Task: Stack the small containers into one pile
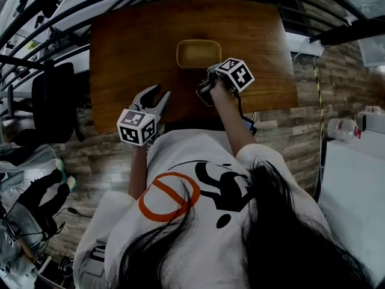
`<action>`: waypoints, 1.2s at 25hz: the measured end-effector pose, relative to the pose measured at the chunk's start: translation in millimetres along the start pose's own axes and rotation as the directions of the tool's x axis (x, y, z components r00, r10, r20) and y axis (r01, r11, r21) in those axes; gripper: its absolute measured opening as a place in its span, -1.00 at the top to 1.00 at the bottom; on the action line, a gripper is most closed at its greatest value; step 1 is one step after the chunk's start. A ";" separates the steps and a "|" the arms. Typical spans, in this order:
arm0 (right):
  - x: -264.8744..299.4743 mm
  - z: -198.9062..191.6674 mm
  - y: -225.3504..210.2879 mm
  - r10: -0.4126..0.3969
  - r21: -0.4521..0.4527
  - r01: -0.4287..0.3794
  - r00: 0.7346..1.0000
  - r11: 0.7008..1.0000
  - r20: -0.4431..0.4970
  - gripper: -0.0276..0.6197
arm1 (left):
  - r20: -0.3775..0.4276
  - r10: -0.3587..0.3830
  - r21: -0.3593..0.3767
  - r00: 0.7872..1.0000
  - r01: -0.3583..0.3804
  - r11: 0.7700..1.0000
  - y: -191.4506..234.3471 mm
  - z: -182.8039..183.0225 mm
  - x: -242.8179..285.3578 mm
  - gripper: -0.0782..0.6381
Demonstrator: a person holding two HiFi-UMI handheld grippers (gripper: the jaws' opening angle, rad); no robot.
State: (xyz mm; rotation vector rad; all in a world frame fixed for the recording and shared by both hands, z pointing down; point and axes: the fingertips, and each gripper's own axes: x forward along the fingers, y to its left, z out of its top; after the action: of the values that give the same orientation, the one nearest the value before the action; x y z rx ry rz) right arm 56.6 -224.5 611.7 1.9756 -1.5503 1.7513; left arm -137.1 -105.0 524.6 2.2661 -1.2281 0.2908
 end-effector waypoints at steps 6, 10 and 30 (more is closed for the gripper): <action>4.6 -5.3 -0.6 0.058 0.015 -0.057 0.997 0.998 -0.052 0.43 | 0.000 0.014 -0.003 1.000 -0.014 1.000 3.2 -0.4 -0.6 0.42; -1.2 -4.3 3.3 0.075 -0.020 -0.075 0.996 0.997 -0.041 0.38 | 0.007 0.015 -0.005 1.000 -0.015 1.000 4.9 1.5 -3.1 0.42; -115.1 -43.0 54.5 0.430 -0.633 -0.458 0.878 0.624 -0.212 0.61 | 0.003 -0.119 0.059 0.993 0.118 0.991 -37.4 24.2 -4.3 0.42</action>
State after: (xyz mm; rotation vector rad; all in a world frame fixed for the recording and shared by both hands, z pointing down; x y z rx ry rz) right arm 7.7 -154.0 508.2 1.2460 -2.3689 1.0344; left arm -110.2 -98.9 489.3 2.3810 -1.0962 0.2783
